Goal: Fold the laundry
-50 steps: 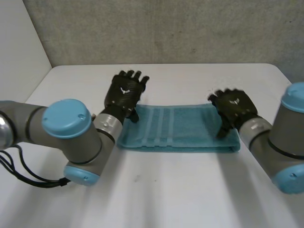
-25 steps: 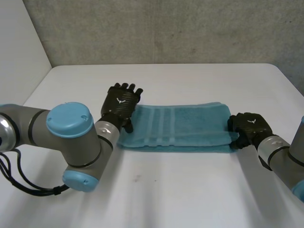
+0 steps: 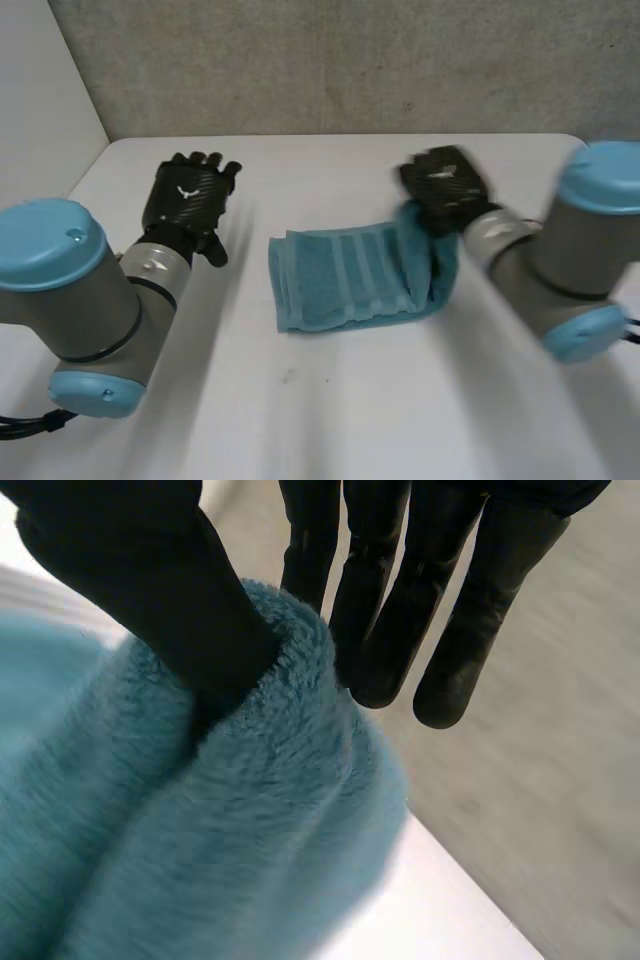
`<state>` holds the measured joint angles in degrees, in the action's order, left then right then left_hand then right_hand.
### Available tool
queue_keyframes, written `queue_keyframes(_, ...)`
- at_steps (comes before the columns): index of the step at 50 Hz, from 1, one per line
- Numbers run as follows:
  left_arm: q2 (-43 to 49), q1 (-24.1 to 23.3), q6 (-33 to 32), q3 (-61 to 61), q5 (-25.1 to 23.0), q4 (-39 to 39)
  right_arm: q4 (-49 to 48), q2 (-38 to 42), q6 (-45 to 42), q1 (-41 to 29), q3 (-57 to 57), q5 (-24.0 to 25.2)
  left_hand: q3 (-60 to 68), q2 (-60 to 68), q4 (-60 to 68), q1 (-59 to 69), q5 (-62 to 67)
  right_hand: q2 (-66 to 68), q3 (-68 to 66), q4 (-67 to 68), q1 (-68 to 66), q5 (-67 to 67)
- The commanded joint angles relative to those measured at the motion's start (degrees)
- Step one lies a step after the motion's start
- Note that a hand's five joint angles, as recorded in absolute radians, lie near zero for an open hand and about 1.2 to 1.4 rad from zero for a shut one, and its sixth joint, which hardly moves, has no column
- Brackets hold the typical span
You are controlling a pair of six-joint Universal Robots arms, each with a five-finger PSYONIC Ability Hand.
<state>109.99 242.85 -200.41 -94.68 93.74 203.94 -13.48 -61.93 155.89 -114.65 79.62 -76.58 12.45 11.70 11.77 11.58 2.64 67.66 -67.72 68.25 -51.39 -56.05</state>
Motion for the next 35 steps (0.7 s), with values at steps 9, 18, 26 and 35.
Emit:
queue_keyframes(9, -2.4, 0.7, 1.4, -0.2, 1.2, 0.0, 1.9, 12.1, -2.0, -18.7, -8.3, -3.3, -2.4, -1.7, -1.8, -1.6, -2.6, -38.1, 38.1, -38.6, 21.8, 36.4)
queue_keyframes(18, 5.4, -6.0, 9.5, 11.2, 0.7, -2.7, 2.1, 0.8, 9.9, -10.8, -7.3, -10.3, -2.4, -1.7, -1.7, -1.5, -2.6, -57.7, 57.7, -58.2, 41.4, 56.0)
queue_keyframes(26, 15.6, -9.5, 17.1, 22.3, 0.6, -14.3, 10.0, 3.7, 18.2, -7.1, -8.8, -5.8, -2.1, -1.3, -1.4, -1.2, -2.3, -57.7, 57.7, -58.2, 41.4, 56.0)
queue_keyframes(35, 20.0, -9.6, 19.4, 22.4, -0.3, -19.1, 18.7, 14.8, 20.5, -4.0, -14.8, -4.5, -2.1, -1.3, -1.4, -1.2, -2.3, -57.7, 57.7, -58.2, 41.4, 56.0)
